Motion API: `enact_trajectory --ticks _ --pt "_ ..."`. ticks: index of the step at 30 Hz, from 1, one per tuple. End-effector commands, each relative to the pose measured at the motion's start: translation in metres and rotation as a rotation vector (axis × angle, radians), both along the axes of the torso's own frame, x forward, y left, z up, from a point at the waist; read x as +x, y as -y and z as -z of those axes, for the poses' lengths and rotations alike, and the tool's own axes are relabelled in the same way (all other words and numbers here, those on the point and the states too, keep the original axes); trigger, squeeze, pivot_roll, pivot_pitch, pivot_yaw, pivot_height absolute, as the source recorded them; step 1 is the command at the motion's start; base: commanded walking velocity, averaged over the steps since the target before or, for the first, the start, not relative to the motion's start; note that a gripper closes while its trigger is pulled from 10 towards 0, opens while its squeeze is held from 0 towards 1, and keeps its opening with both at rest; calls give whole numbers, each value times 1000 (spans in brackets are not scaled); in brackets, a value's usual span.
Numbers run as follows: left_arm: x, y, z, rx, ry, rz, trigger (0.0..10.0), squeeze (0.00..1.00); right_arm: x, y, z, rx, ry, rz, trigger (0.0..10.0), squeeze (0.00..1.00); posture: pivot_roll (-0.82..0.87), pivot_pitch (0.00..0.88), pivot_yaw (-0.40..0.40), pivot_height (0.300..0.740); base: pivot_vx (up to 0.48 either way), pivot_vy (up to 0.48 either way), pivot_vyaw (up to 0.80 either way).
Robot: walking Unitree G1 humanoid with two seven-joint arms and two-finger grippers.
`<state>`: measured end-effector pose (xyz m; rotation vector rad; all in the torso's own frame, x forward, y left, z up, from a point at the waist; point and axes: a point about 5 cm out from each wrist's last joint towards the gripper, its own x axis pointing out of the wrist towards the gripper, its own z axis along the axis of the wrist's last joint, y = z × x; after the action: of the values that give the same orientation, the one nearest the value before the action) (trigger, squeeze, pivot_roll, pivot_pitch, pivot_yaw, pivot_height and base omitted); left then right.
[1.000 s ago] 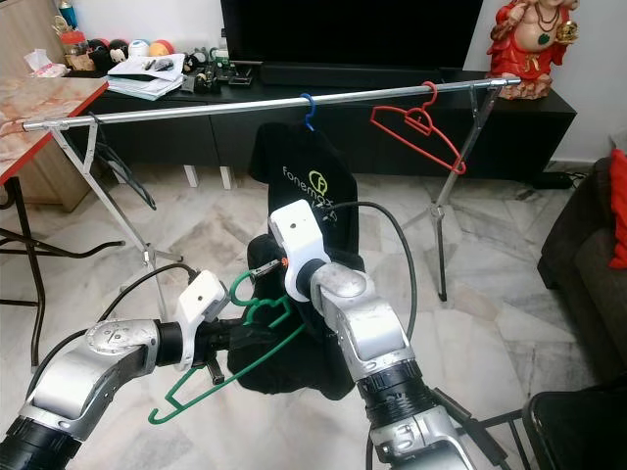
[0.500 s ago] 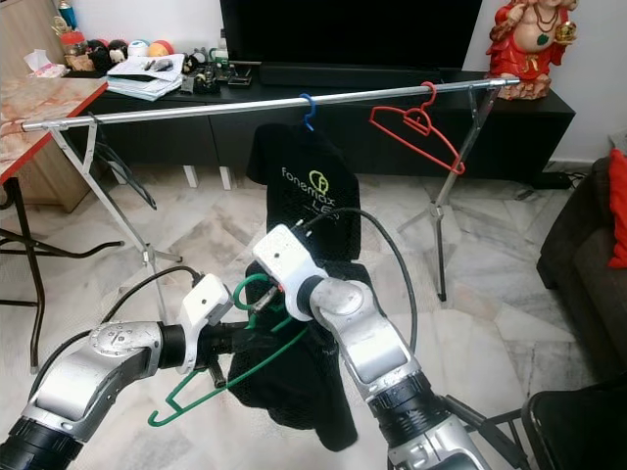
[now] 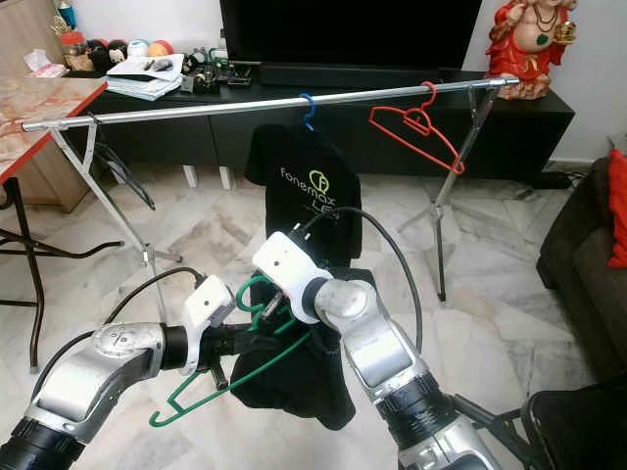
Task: Hang hanger
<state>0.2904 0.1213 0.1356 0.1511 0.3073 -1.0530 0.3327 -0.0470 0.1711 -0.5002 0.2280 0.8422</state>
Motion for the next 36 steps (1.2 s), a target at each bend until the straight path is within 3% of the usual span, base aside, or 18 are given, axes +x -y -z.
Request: enact_trajectory --ticks 1,6,14,20,21,22,23,24,26,28,31,33,36 --pt "0 3 -4 -9 27 17 10000 0 -3 -6 -10 12 41 -38 10000 1000 9 98 -9 740 0 0 0" --pt "3 3 -4 -14 36 -8 10000 0 -4 1 -15 -45 77 -51 10000 1000 1 99 -10 740 0 0 0" --pt "7 1 -4 -25 56 -43 10000 0 -7 17 -18 -40 83 -16 10000 1000 -8 101 -11 740 0 0 0" --pt "8 1 -3 -30 61 -48 10000 0 6 51 -47 136 181 200 10000 1000 -15 103 -13 740 0 0 0" --pt "7 0 -3 -31 59 -46 10000 0 13 68 -55 190 203 292 10000 988 -19 103 -13 740 0 0 0" --pt "7 0 -3 -31 58 -44 10000 0 14 74 -57 197 212 314 10000 988 -19 103 -13 740 0 0 0" --pt "7 -1 -2 -30 56 -42 10000 0 17 84 -60 193 231 338 10000 286 -19 103 -13 740 0 0 0" --pt "7 -1 -2 -29 55 -40 10000 0 17 89 -61 194 240 342 10000 0 -20 103 -12 740 0 0 0" --pt "6 -2 -1 -26 51 -30 10000 0 17 97 -64 210 249 319 10000 0 -20 102 -12 740 0 0 0" --pt "4 -2 0 -20 44 -8 10000 0 12 100 -63 212 247 189 10000 0 -23 102 -12 740 0 0 0" --pt "2 -2 0 -10 52 18 10000 0 2 97 -48 83 230 -1 10000 0 -24 97 -11 740 0 0 0" --pt "1 -4 -1 6 74 47 10000 0 -14 95 -30 46 150 -232 10000 0 -22 95 -13 740 0 0 0" --pt "0 -6 -2 19 80 69 10000 0 -18 102 -22 -7 104 -313 10000 0 -15 93 -12 740 0 0 0"
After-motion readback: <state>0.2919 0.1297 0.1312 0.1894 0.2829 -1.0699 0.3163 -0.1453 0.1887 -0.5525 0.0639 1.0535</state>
